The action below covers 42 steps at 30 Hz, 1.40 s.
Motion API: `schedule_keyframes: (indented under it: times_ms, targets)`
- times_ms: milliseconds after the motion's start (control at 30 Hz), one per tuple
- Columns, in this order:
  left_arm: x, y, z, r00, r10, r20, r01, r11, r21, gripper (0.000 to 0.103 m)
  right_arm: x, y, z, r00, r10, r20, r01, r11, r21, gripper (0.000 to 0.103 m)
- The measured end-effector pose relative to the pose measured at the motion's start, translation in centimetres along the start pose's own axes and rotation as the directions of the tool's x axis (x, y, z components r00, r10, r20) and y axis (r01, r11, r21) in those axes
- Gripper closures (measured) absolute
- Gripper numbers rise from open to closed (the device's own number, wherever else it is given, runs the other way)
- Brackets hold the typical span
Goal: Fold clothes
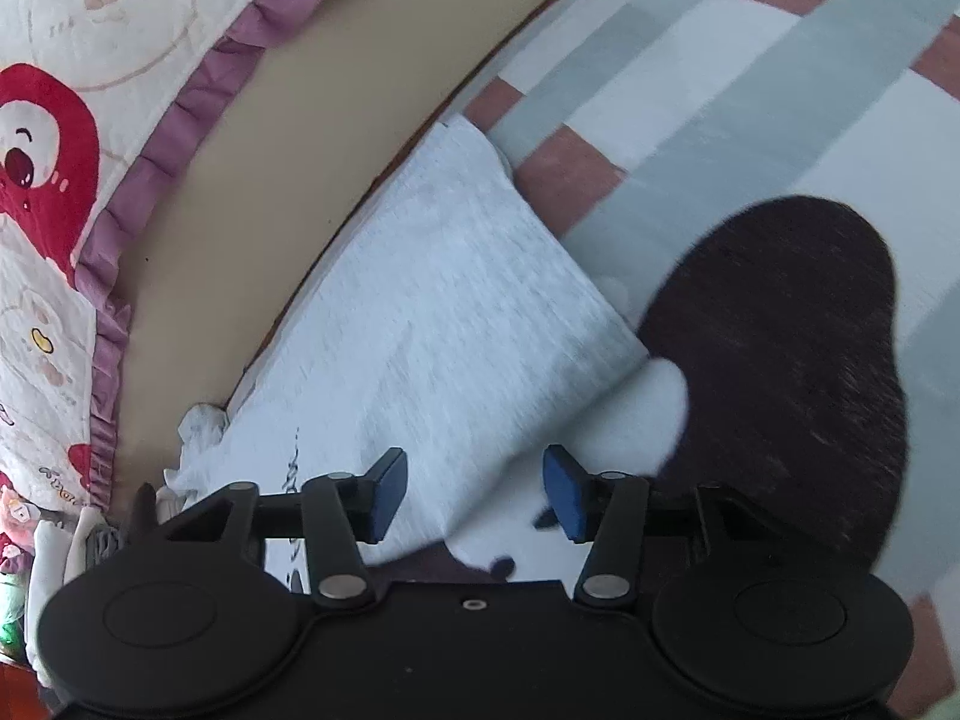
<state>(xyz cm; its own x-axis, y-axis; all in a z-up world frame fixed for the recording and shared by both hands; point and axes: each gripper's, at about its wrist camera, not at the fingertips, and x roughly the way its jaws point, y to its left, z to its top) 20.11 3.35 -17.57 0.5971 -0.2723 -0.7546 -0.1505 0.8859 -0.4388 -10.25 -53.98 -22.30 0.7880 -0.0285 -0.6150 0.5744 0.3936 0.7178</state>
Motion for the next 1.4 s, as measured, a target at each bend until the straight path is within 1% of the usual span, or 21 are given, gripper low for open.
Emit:
schedule_keyframes:
  times_ms: [100,133,167,233,300,333,367,400,433,500,533,567,667,733,800,933,1000,1133,1200,1267,1400]
  targets:
    - [1.2,1.2,-0.5,0.99,-0.088,-0.111,0.078,0.992,-0.097,0.099,0.8,0.8,0.4,0.999,0.005,0.044,-0.005,1.0,-0.008,0.044]
    - [1.7,1.5,-0.5,0.984,-0.118,-0.134,0.101,0.986,-0.129,0.094,1.0,1.0,0.6,0.998,0.007,0.059,-0.007,1.0,-0.002,0.043]
    - [2.2,1.8,-0.6,0.979,-0.14,-0.151,0.114,0.979,-0.17,0.083,1.3,1.0,0.8,0.997,0.012,0.074,-0.012,1.0,0.003,0.043]
    - [3.3,2.4,-0.8,0.968,-0.176,-0.179,0.134,0.965,-0.227,0.068,1.8,1.2,1.2,0.995,0.021,0.102,-0.022,1.0,0.008,0.043]
    - [4.6,2.8,-1.0,0.958,-0.204,-0.203,0.148,0.954,-0.259,0.064,2.3,1.2,1.4,0.99,0.033,0.134,-0.032,0.999,-0.011,0.043]
    - [5.0,2.7,-0.8,0.958,-0.224,-0.179,0.173,0.949,-0.263,0.061,2.5,1.3,1.5,0.988,0.037,0.149,-0.035,0.999,-0.021,0.044]
    - [5.3,2.4,-0.9,0.961,-0.226,-0.157,0.18,0.948,-0.264,0.061,2.8,1.3,1.6,0.987,0.034,0.156,-0.03,0.999,-0.032,0.051]
    - [5.6,2.1,-0.9,0.964,-0.227,-0.135,0.186,0.946,-0.265,0.061,3.0,1.3,1.8,0.987,0.016,0.157,-0.01,0.999,-0.043,0.073]
    - [6.0,1.9,-0.7,0.968,-0.227,-0.111,0.192,0.946,-0.262,0.062,3.2,1.3,2.1,0.988,0.001,0.157,0.008,0.999,-0.053,0.085]
    - [6.3,1.4,-0.3,0.979,-0.189,-0.075,0.167,0.958,-0.234,0.077,2.8,0.8,2.7,0.985,0.012,0.173,-0.004,0.999,-0.05,0.098]
    - [6.2,1.1,-0.1,0.986,-0.159,-0.058,0.144,0.968,-0.208,0.098,2.4,0.6,3.0,0.982,0.024,0.19,-0.015,0.999,-0.051,0.098]
    - [5.9,0.7,0.0,0.99,-0.134,-0.035,0.126,0.978,-0.164,0.098,1.7,0.8,3.2,0.977,0.03,0.212,-0.017,0.998,-0.064,0.099]
    - [3.4,-1.2,0.3,0.988,-0.132,0.075,0.134,0.991,-0.027,0.098,-0.6,1.9,3.7,0.96,0.048,0.277,-0.015,0.993,-0.119,0.1]
    - [2.0,-3.2,0.1,0.984,-0.1,0.146,0.085,0.991,0.102,0.098,-0.8,2.1,4.0,0.96,0.038,0.277,-0.003,0.992,-0.125,0.1]
    - [1.5,-4.3,-0.4,0.981,-0.089,0.174,0.065,0.988,0.139,0.098,-0.5,1.9,4.0,0.965,0.016,0.261,0.017,0.992,-0.122,0.094]
    - [2.6,-3.5,0.0,0.989,-0.097,0.11,0.088,0.993,0.082,0.098,0.4,0.4,3.2,0.982,-0.023,0.189,0.042,0.995,-0.094,0.086]
    - [3.0,-2.4,0.2,0.992,-0.1,0.076,0.097,0.995,0.039,0.098,0.6,-0.4,2.8,0.986,-0.017,0.168,0.03,0.997,-0.074,0.062]
    - [5.4,-0.9,1.3,0.989,-0.147,0.013,0.147,0.987,-0.07,0.097,1.2,-1.0,2.5,0.988,0.015,0.156,-0.008,0.999,-0.048,0.057]
    - [6.0,0.1,1.4,0.982,-0.189,-0.003,0.187,0.973,-0.137,0.097,1.7,-0.8,2.4,0.987,0.03,0.16,-0.022,0.998,-0.055,0.047]
    - [6.7,0.3,1.3,0.982,-0.186,-0.023,0.181,0.973,-0.142,0.097,2.5,-0.5,2.4,0.985,0.049,0.168,-0.039,0.997,-0.062,0.044]
    - [8.4,-1.2,1.8,0.991,-0.13,-0.043,0.128,0.99,-0.052,0.096,4.6,0.2,3.9,0.986,0.066,0.156,-0.052,0.994,-0.096,0.043]
